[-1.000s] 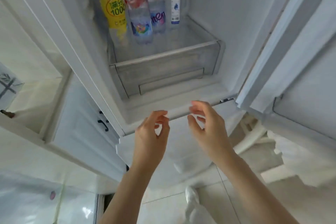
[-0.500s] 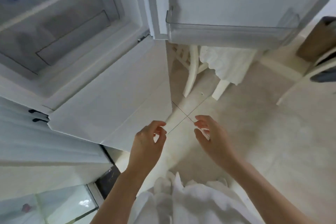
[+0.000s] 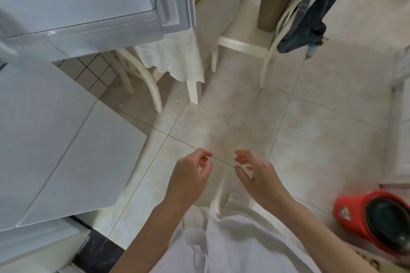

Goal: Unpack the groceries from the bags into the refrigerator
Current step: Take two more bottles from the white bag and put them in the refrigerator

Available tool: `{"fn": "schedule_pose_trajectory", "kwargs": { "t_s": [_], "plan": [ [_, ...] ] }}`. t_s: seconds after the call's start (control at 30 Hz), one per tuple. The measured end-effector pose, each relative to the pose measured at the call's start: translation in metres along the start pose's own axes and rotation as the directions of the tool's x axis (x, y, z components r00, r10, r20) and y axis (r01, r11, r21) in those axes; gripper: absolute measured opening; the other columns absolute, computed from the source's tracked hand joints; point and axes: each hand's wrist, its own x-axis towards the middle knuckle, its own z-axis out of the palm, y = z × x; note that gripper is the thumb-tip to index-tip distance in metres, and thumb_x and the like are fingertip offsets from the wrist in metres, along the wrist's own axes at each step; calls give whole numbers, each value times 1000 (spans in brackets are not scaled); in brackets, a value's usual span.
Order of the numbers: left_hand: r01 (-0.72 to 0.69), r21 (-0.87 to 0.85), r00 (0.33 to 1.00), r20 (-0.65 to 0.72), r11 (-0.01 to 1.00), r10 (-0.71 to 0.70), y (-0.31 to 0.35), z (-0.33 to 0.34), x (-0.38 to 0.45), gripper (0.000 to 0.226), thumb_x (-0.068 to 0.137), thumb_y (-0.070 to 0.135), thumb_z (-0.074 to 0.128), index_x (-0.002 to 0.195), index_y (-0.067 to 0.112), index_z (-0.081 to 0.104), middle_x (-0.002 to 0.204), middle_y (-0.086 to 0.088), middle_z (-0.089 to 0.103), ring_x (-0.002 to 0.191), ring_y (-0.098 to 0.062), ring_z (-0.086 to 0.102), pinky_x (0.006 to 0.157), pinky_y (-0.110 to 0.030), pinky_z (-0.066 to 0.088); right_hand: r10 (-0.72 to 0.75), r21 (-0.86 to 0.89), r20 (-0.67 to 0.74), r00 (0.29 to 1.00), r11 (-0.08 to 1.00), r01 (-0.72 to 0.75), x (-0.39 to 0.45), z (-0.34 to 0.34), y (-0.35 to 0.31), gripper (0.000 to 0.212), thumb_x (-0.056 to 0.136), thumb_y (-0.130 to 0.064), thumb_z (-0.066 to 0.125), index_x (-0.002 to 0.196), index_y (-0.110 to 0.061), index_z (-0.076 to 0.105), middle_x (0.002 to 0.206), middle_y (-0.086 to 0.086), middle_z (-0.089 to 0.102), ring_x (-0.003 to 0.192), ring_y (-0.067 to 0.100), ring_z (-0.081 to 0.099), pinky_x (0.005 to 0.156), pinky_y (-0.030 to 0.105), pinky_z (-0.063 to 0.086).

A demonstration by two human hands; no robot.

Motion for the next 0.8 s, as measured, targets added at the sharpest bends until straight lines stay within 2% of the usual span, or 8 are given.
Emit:
{"fn": "schedule_pose_trajectory", "kwargs": {
  "t_s": [0.17,0.4,0.63,0.8],
  "plan": [
    [-66,33,993,101,997,63,57,61,30,16,91,20,58,103,22,69,86,12,70,77,0,63,76,-23,52,70,1,-87,994,998,-70,19,-62,47,31,91,-17,59,122,-18,55,101,-10,62,97,7,60,90,34,51],
    [-54,19,994,100,998,52,94,74,98,15,91,15,58,101,21,68,82,10,71,77,-1,64,76,-23,52,132,27,-95,987,991,-130,66,-109,74,31,91,-18,58,122,-16,57,99,-11,61,98,9,61,90,34,52],
    [2,26,997,77,1000,-4,105,68,196,14,91,19,57,101,23,67,82,10,71,78,-1,64,76,-26,53,104,22,-108,989,995,-102,167,-139,63,30,92,-18,58,122,-15,57,103,-8,63,99,9,61,90,32,51],
    [-21,48,997,69,999,17,126,44,285,14,91,21,57,101,26,66,80,9,71,78,-2,65,79,-30,54,28,-18,-75,997,999,-29,260,-163,34,31,93,-17,57,123,-13,56,108,-3,63,100,11,60,92,29,48]
  ]
}}
